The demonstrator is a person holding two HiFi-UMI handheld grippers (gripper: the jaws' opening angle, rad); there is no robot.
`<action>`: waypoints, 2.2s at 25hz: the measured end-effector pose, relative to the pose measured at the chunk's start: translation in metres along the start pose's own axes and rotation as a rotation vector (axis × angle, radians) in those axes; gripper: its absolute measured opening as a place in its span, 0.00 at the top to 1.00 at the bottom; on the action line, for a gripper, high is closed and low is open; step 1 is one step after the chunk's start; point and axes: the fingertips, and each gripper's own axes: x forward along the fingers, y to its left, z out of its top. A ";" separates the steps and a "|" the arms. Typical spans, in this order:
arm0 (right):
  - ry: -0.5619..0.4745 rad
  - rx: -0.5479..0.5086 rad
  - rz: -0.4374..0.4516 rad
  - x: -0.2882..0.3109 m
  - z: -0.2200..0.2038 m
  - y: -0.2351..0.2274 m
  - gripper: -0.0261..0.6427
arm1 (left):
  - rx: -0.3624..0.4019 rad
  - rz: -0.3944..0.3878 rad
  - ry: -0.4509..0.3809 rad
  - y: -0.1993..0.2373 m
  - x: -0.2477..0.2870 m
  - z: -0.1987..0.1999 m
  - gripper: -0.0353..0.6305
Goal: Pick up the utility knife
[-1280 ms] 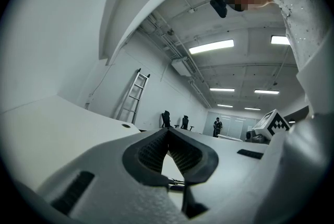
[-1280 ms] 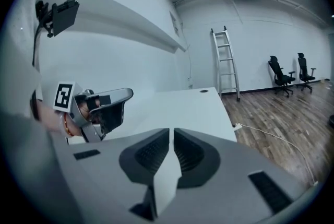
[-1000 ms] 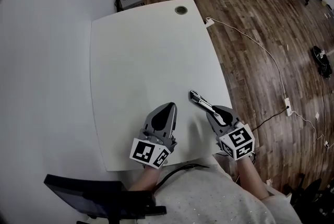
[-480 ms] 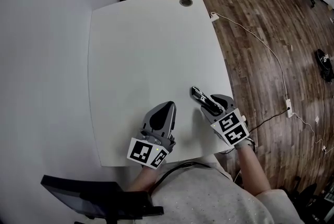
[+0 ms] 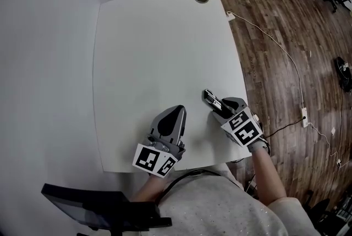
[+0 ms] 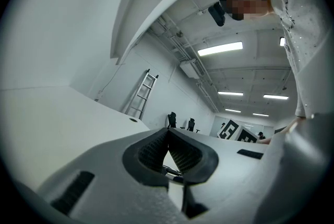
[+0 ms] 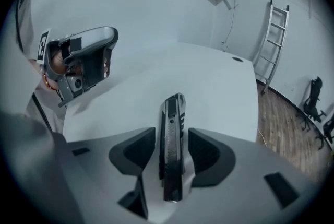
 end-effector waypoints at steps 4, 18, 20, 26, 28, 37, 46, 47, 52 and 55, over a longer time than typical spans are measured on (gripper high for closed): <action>0.037 0.002 0.025 0.003 -0.003 -0.002 0.70 | -0.002 0.008 -0.006 0.004 0.000 0.000 0.94; 0.058 0.021 0.060 0.004 -0.003 -0.002 0.76 | -0.025 0.021 0.000 0.007 0.005 -0.005 0.94; 0.039 0.035 0.055 0.004 -0.002 -0.003 0.76 | -0.028 0.022 0.000 0.009 0.006 -0.006 0.94; -0.005 0.066 0.040 0.004 -0.003 -0.005 0.77 | -0.025 0.032 -0.006 0.011 0.004 -0.004 0.94; -0.005 0.063 0.031 0.003 -0.003 -0.006 0.77 | -0.022 0.034 -0.007 0.011 0.003 -0.003 0.94; -0.019 0.062 0.030 0.001 -0.003 -0.005 0.77 | -0.027 0.037 -0.008 0.011 0.004 -0.003 0.94; -0.067 0.106 0.030 -0.012 0.005 -0.010 0.77 | -0.032 0.039 -0.007 0.009 0.001 -0.002 0.94; -0.071 0.107 0.028 -0.014 0.006 -0.010 0.77 | -0.030 0.037 -0.008 0.008 0.001 -0.001 0.94; -0.098 0.118 0.023 -0.023 0.016 -0.010 0.77 | -0.023 0.022 -0.007 0.005 0.004 0.002 0.94; -0.115 0.132 0.015 -0.029 0.023 -0.012 0.77 | -0.024 0.013 -0.003 0.003 0.007 0.005 0.94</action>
